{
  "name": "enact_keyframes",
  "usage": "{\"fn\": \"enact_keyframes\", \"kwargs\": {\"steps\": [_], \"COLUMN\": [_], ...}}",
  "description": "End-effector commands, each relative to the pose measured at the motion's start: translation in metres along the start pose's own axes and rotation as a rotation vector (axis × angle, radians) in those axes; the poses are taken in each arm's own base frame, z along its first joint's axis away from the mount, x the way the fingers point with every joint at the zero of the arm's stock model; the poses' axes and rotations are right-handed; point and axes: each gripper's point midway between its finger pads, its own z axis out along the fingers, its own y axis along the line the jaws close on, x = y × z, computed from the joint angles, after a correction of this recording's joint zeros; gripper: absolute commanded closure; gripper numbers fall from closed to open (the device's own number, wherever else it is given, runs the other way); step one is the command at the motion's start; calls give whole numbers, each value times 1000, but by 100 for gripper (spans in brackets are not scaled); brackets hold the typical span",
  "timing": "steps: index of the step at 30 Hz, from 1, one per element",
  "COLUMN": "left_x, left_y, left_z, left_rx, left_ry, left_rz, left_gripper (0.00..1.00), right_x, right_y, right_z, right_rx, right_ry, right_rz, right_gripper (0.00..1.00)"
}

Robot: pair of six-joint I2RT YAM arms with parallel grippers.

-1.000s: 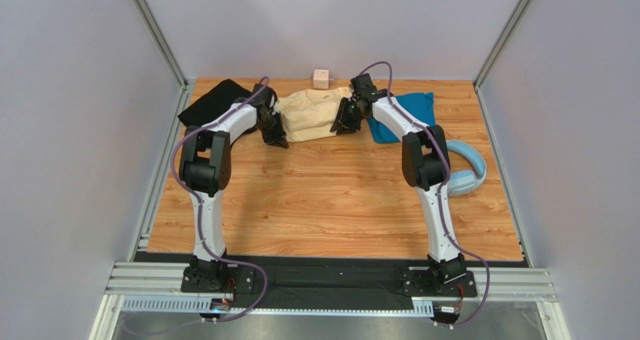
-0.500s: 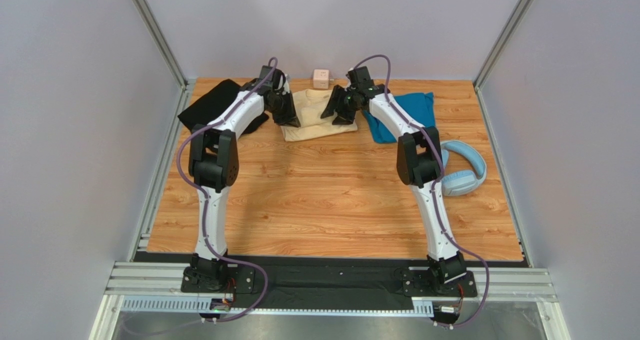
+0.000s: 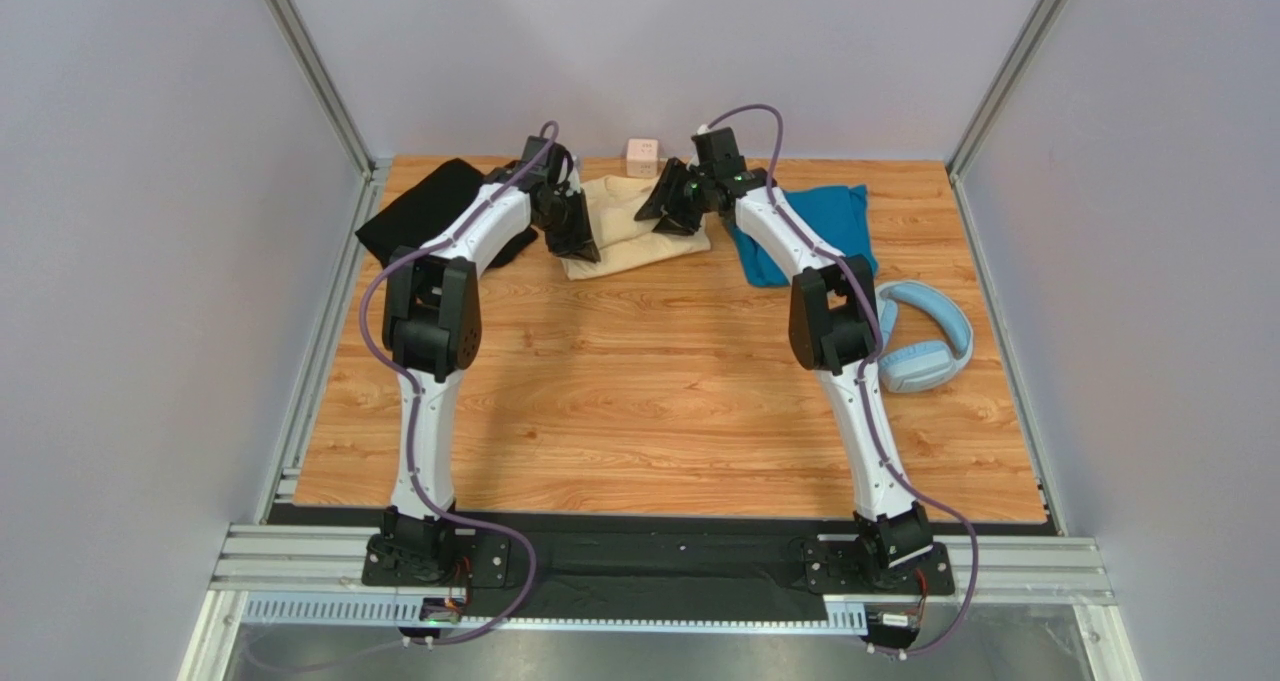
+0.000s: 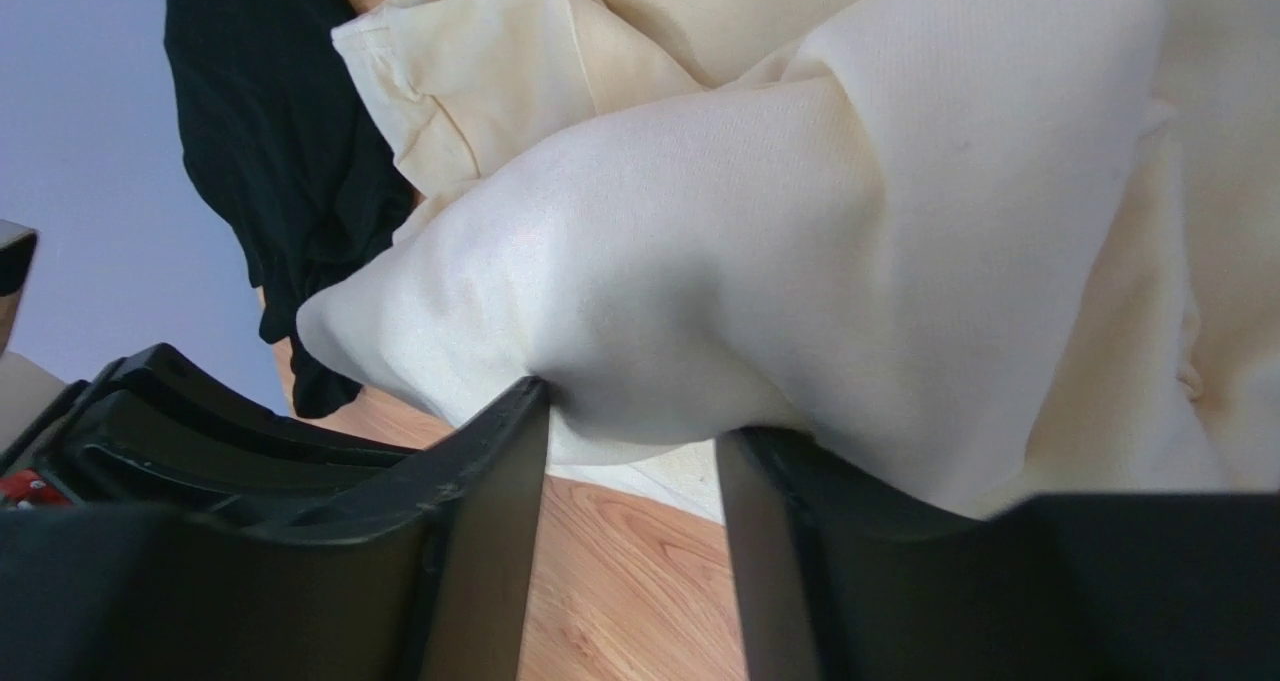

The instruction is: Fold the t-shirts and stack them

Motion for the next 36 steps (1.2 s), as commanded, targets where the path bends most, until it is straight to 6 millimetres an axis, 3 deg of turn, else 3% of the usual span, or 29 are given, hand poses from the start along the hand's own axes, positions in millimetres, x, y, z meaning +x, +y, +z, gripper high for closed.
{"fn": "enact_keyframes", "kwargs": {"steps": [1,5,12,15,19,25,31,32,36], "left_x": [6,7,9,10,9,7,7,7,-10], "left_y": [0,1,2,3,3,1,-2,-1,-7], "left_z": [2,3,6,7,7,10,12,11,5], "left_rx": [5,6,6,5,-1,9,16,14,14], "left_ry": [17,23,32,35,31,30,32,31,-16], "left_rz": [21,21,13,10,8,2,8,6,32], "left_gripper": [84,84,84,84,84,83,83,83,83], "right_x": [-29,-35,-48,-59,-77,-102,-129,-129,-127], "right_y": [47,55,68,74,84,94,93,87,89], "right_z": [-17,-21,-29,-33,-38,-39,-36,-29,-36], "right_rx": [-123,-148,-190,-209,-243,-299,-331,-327,-349], "right_ry": [-99,-114,-159,-198,-266,-362,-462,-457,-429], "right_rz": [-40,-38,-38,-38,-44,-13,51,65,42], "right_gripper": [57,70,75,72,57,43,42,43,43]}}
